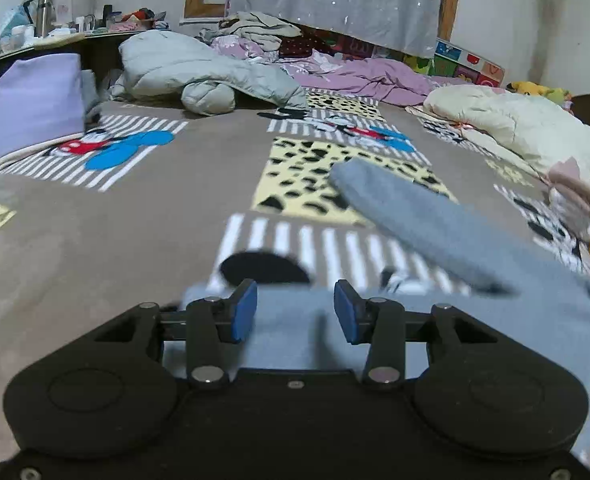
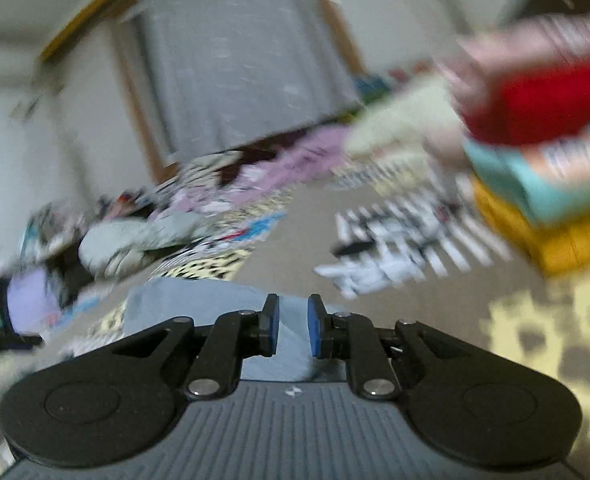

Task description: Fold clothes

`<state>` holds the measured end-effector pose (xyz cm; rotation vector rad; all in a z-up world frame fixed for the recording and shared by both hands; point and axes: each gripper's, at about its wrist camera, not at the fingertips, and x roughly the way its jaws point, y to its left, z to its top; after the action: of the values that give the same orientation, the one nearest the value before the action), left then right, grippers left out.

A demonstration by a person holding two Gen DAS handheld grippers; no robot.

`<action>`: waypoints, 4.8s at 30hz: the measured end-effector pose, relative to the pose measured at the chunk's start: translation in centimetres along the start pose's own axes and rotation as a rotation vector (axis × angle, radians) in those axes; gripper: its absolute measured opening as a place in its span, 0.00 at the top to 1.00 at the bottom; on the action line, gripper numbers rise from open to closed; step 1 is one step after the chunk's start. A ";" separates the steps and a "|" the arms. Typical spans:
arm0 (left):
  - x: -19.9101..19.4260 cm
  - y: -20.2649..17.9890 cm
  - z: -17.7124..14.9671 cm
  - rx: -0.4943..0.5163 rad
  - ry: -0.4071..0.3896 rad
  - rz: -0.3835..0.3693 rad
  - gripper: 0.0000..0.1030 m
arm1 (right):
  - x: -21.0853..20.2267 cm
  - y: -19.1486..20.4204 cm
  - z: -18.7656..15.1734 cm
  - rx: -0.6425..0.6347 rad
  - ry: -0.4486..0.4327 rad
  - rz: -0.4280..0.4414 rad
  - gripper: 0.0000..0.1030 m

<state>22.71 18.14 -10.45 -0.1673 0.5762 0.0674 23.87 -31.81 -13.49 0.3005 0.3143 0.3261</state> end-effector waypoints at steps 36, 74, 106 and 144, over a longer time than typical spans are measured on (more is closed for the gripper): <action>0.9 7.2 -0.7 -0.111 -0.018 -0.158 0.78 | 10.4 19.4 -1.6 -0.618 0.384 0.240 0.45; 1.3 7.2 -0.1 -0.152 -0.077 -0.040 0.67 | 15.1 19.3 0.1 -0.767 0.481 0.249 0.72; -1.8 4.8 -1.5 0.059 -0.096 -0.032 0.80 | 5.4 22.4 -5.7 -0.549 0.506 0.297 0.60; -3.7 -0.3 -4.3 0.282 -0.059 -0.042 0.49 | -2.6 15.7 -6.1 -0.770 0.540 0.070 0.45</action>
<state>17.34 16.98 -11.94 0.0959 0.5174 -0.0501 15.23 -17.11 -13.13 -0.5479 0.6785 0.5693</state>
